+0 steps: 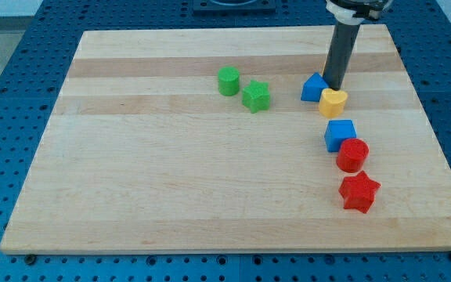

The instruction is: Slide the red star to the center

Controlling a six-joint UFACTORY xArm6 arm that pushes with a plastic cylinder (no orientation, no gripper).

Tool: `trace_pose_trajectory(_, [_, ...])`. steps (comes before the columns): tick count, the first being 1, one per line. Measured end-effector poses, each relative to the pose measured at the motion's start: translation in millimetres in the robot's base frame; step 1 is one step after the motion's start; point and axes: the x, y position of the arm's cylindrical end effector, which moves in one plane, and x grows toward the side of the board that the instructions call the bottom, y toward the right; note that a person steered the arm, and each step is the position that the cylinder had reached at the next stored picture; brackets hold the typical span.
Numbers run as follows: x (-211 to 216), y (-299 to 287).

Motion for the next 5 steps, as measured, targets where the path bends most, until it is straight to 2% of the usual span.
trace_pose_trajectory(1, [0, 1])
trace_pose_trajectory(3, [19, 55])
trace_pose_trajectory(5, [41, 4])
